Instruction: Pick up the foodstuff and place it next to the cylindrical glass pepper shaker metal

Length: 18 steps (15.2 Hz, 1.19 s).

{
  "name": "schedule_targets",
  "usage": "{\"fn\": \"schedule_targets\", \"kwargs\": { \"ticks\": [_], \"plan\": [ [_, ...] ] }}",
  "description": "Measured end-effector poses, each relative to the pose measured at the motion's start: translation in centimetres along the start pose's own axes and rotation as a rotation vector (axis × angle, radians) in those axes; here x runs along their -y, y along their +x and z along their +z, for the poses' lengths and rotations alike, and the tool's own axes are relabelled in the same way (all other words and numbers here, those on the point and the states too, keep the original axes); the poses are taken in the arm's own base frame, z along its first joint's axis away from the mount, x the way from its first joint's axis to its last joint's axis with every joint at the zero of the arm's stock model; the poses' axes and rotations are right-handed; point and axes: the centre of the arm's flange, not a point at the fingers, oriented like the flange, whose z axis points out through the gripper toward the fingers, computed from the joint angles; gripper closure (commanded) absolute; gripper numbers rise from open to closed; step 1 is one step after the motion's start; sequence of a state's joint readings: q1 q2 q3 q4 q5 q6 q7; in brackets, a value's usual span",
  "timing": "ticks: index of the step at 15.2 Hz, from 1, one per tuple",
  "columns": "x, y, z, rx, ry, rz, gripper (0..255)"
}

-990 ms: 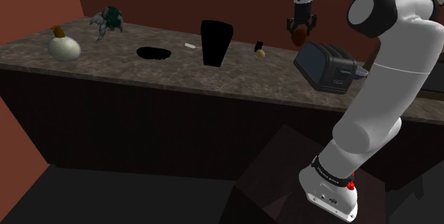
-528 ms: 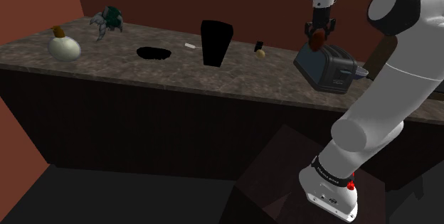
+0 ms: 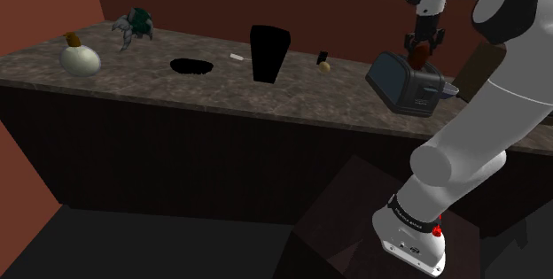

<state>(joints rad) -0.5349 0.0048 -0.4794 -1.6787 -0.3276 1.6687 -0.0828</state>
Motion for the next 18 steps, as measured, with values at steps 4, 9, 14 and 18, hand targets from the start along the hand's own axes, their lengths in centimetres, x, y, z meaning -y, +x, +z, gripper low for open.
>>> {"fn": "schedule_targets", "kwargs": {
  "ticks": [4, 9, 14, 18],
  "plan": [
    [-4.6, -1.3, 1.7, 0.0, 0.001, -0.001, 255],
    [-11.0, -2.6, 4.0, 0.0, 0.001, 0.0, 255],
    [-16.6, -4.1, 5.9, 0.0, 0.001, -0.001, 255],
    [-21.9, -5.5, 7.4, 0.0, 0.001, 0.0, 255]
  ]
}}
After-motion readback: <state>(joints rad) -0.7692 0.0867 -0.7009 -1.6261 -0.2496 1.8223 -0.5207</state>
